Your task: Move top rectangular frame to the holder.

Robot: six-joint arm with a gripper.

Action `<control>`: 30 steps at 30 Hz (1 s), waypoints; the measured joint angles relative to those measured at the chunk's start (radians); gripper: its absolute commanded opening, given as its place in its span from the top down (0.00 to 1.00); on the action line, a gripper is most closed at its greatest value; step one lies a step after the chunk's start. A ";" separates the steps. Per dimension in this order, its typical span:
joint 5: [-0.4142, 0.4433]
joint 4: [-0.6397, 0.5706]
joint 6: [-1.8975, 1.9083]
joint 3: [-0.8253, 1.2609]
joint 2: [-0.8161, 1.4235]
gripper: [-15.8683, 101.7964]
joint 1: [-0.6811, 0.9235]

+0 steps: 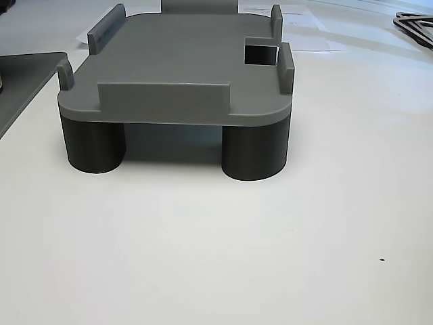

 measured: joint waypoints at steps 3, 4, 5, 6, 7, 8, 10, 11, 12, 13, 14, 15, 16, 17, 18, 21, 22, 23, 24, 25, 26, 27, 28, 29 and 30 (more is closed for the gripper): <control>0.017 0.014 0.000 -0.018 -0.015 0.96 0.000; 0.020 0.023 0.000 -0.026 -0.021 0.96 0.000; 0.021 0.034 0.002 -0.037 -0.026 0.96 0.000; 0.023 0.046 0.008 -0.049 -0.026 0.96 0.000; 0.025 0.058 0.014 -0.061 -0.028 0.96 0.000; 0.026 0.071 0.018 -0.074 -0.032 0.96 0.000; 0.029 0.103 0.029 -0.110 -0.037 0.96 -0.006; 0.029 0.123 0.035 -0.133 -0.037 0.96 -0.018; 0.029 0.150 0.049 -0.166 -0.038 0.96 -0.031; 0.031 0.173 0.067 -0.195 -0.038 0.95 -0.041; 0.041 0.202 0.097 -0.233 -0.038 0.96 -0.051; 0.051 0.232 0.130 -0.272 -0.038 0.96 -0.061; 0.061 0.262 0.170 -0.314 -0.046 0.96 -0.069; 0.078 0.295 0.219 -0.362 -0.054 0.96 -0.072; 0.100 0.324 0.267 -0.411 -0.064 0.96 -0.074; 0.172 0.374 0.417 -0.549 -0.098 0.96 -0.077; 0.190 0.379 0.466 -0.592 -0.114 0.96 -0.087; 0.201 0.380 0.518 -0.629 -0.124 0.96 -0.103; 0.202 0.380 0.569 -0.663 -0.133 0.96 -0.121; 0.196 0.380 0.624 -0.693 -0.141 0.96 -0.140; 0.176 0.380 0.681 -0.718 -0.147 0.96 -0.160; 0.164 0.380 0.742 -0.736 -0.147 0.96 -0.178; 0.164 0.380 0.808 -0.747 -0.147 0.96 -0.201; 0.166 0.380 0.867 -0.747 -0.150 0.96 -0.219; 0.163 0.380 0.931 -0.749 -0.160 0.96 -0.244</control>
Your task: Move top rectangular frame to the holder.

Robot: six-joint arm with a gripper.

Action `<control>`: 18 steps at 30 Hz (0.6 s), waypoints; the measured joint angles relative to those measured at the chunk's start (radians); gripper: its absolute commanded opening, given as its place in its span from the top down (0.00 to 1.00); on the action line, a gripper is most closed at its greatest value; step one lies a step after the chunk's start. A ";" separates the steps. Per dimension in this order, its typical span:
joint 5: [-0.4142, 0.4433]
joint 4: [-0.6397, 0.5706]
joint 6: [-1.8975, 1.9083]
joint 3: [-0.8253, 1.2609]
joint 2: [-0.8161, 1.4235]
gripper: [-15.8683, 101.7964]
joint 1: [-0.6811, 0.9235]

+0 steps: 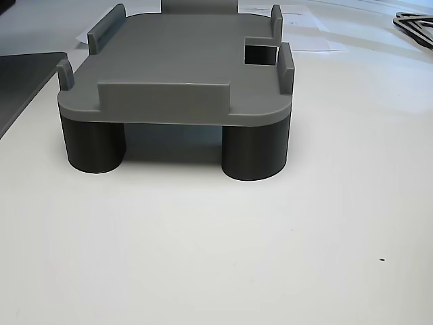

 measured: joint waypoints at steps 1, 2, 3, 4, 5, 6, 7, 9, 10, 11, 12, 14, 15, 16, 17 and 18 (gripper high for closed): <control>-0.017 0.000 0.064 -0.011 -0.015 0.96 -0.025; -0.032 0.000 0.127 -0.023 -0.032 0.96 -0.049; -0.044 0.000 0.187 -0.035 -0.048 0.96 -0.075; -0.051 0.000 0.245 -0.046 -0.060 0.96 -0.098; -0.057 0.000 0.301 -0.055 -0.071 0.96 -0.121; -0.067 0.000 0.357 -0.064 -0.080 0.96 -0.144; -0.077 0.000 0.405 -0.067 -0.091 0.96 -0.164; -0.095 0.000 0.495 -0.075 -0.121 0.96 -0.202; -0.101 0.000 0.534 -0.086 -0.140 0.96 -0.221; -0.109 0.000 0.569 -0.098 -0.158 0.96 -0.236; -0.112 0.000 0.600 -0.112 -0.181 0.96 -0.249; -0.112 0.000 0.652 -0.141 -0.230 0.96 -0.265; -0.112 0.000 0.673 -0.155 -0.255 0.96 -0.270; -0.112 0.000 0.690 -0.172 -0.278 0.96 -0.273; -0.114 0.000 0.701 -0.186 -0.295 0.96 -0.273; -0.115 0.000 0.706 -0.198 -0.311 0.96 -0.273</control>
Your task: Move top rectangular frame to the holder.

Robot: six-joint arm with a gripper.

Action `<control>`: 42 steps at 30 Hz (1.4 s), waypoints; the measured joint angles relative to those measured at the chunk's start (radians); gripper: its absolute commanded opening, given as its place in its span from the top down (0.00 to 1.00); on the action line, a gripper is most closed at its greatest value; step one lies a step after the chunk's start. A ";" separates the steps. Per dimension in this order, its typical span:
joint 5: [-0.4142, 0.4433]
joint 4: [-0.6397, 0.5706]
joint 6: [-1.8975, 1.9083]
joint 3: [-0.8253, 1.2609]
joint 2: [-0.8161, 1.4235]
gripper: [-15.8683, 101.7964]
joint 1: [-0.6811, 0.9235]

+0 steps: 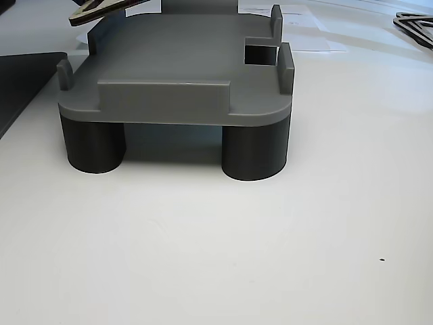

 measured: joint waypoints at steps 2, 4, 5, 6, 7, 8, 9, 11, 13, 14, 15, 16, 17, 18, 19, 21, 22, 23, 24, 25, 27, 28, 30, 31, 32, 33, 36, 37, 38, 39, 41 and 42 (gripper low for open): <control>-0.009 0.000 0.003 -0.023 -0.026 0.96 0.000; -0.012 0.000 0.003 -0.034 -0.049 0.96 0.000; -0.012 0.000 0.003 -0.034 -0.058 0.96 0.000; -0.012 0.000 0.003 -0.034 -0.064 0.96 0.000; -0.012 0.000 -0.005 -0.034 -0.066 0.96 -0.002; -0.012 0.000 -0.011 -0.034 -0.067 0.96 -0.005; -0.012 0.000 -0.018 -0.034 -0.067 0.96 -0.008; -0.012 0.000 -0.031 -0.034 -0.071 0.96 -0.015; -0.012 0.000 -0.044 -0.035 -0.078 0.96 -0.025; -0.012 0.000 -0.051 -0.035 -0.083 0.96 -0.031; -0.012 0.000 -0.055 -0.037 -0.087 0.96 -0.035; -0.014 0.000 -0.057 -0.037 -0.091 0.96 -0.040; -0.014 0.000 -0.058 -0.037 -0.095 0.96 -0.041; -0.014 0.000 -0.060 -0.037 -0.098 0.96 -0.043; -0.015 0.000 -0.060 -0.040 -0.101 0.96 -0.044; -0.018 0.000 -0.060 -0.046 -0.109 0.96 -0.044; -0.021 0.000 -0.058 -0.049 -0.114 0.96 -0.044; -0.025 0.000 -0.057 -0.054 -0.115 0.96 -0.044; -0.026 0.000 -0.055 -0.055 -0.117 0.96 -0.044; -0.029 0.000 -0.054 -0.058 -0.120 0.96 -0.044; -0.034 0.000 -0.051 -0.060 -0.121 0.96 -0.044; -0.037 0.000 -0.048 -0.060 -0.121 0.96 -0.044; -0.041 0.000 -0.046 -0.060 -0.121 0.96 -0.044; -0.044 0.000 -0.043 -0.058 -0.121 0.96 -0.044; -0.046 0.000 -0.043 -0.054 -0.121 0.96 -0.044; -0.046 0.000 -0.041 -0.046 -0.121 0.96 -0.044; -0.046 0.000 -0.041 -0.025 -0.109 0.96 -0.044; -0.046 0.000 -0.041 -0.020 -0.106 0.96 -0.044; -0.046 0.000 -0.041 -0.014 -0.103 0.96 -0.044; -0.046 0.000 -0.041 -0.008 -0.101 0.96 -0.044; -0.046 0.000 -0.041 -0.002 -0.098 0.96 -0.044; -0.046 0.000 -0.041 -0.002 -0.098 0.96 -0.044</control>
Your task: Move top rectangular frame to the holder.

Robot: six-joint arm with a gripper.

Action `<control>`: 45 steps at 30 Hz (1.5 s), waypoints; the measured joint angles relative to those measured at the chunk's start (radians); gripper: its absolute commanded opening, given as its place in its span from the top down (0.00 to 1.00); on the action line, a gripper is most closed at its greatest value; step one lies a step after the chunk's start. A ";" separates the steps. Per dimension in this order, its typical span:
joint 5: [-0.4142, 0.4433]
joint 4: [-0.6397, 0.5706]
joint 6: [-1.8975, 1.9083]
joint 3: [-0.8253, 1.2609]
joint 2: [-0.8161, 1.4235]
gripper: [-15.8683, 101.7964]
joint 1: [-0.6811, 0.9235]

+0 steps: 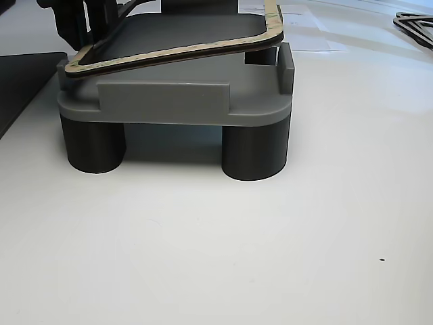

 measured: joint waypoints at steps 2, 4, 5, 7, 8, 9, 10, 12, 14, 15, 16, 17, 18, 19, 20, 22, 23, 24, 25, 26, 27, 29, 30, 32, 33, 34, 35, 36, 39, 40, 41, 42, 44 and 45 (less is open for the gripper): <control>0.000 0.000 0.002 0.000 0.000 0.96 0.000; -0.003 0.000 0.003 -0.006 -0.002 0.96 0.000; -0.003 0.000 0.005 -0.011 -0.008 0.96 0.000; -0.005 0.000 0.008 -0.020 -0.018 0.96 0.000; -0.006 0.000 0.008 -0.023 -0.020 0.96 0.000; -0.006 0.000 0.008 -0.025 -0.023 0.96 0.000; -0.006 0.000 0.008 -0.025 -0.023 0.96 0.000; -0.011 0.000 0.008 -0.025 -0.023 0.96 0.000; -0.011 0.000 0.008 -0.025 -0.023 0.96 0.003; -0.011 0.000 0.008 -0.025 -0.023 0.96 0.003; -0.012 0.000 0.008 -0.025 -0.023 0.96 0.003; -0.014 0.000 0.008 -0.025 -0.025 0.96 0.003; -0.014 0.000 0.009 -0.025 -0.028 0.96 0.003; -0.014 0.000 0.011 -0.025 -0.028 0.96 0.003; -0.015 0.000 0.011 -0.025 -0.028 0.96 0.003; -0.017 0.000 0.012 -0.023 -0.028 0.96 0.003; -0.017 0.000 0.012 -0.023 -0.028 0.96 0.003; -0.017 0.000 0.014 -0.018 -0.028 0.96 0.003; -0.017 0.000 0.014 -0.012 -0.028 0.95 0.003; -0.017 0.000 0.014 -0.011 -0.028 0.95 0.003; -0.017 0.000 0.014 -0.011 -0.028 0.94 0.003; -0.018 0.000 0.014 -0.009 -0.028 0.93 0.003; -0.018 0.000 0.014 -0.009 -0.028 0.93 0.003; -0.018 0.000 0.014 -0.009 -0.028 0.92 0.003; -0.018 0.000 0.014 -0.009 -0.028 0.91 0.003; -0.018 -0.002 0.014 -0.009 -0.028 0.90 0.003; -0.018 -0.002 0.014 -0.009 -0.028 0.89 0.003; -0.017 -0.002 0.014 -0.009 -0.028 0.86 0.003; -0.012 -0.002 0.014 -0.009 -0.028 0.61 0.003; -0.009 -0.002 0.012 -0.009 -0.028 0.49 0.003; -0.009 -0.002 0.008 -0.012 -0.028 0.22 0.003; -0.006 -0.002 0.005 -0.015 -0.028 0.04 0.003; 0.008 -0.002 -0.002 -0.032 -0.034 0.02 0.003; 0.021 -0.002 -0.011 -0.044 -0.037 0.02 0.003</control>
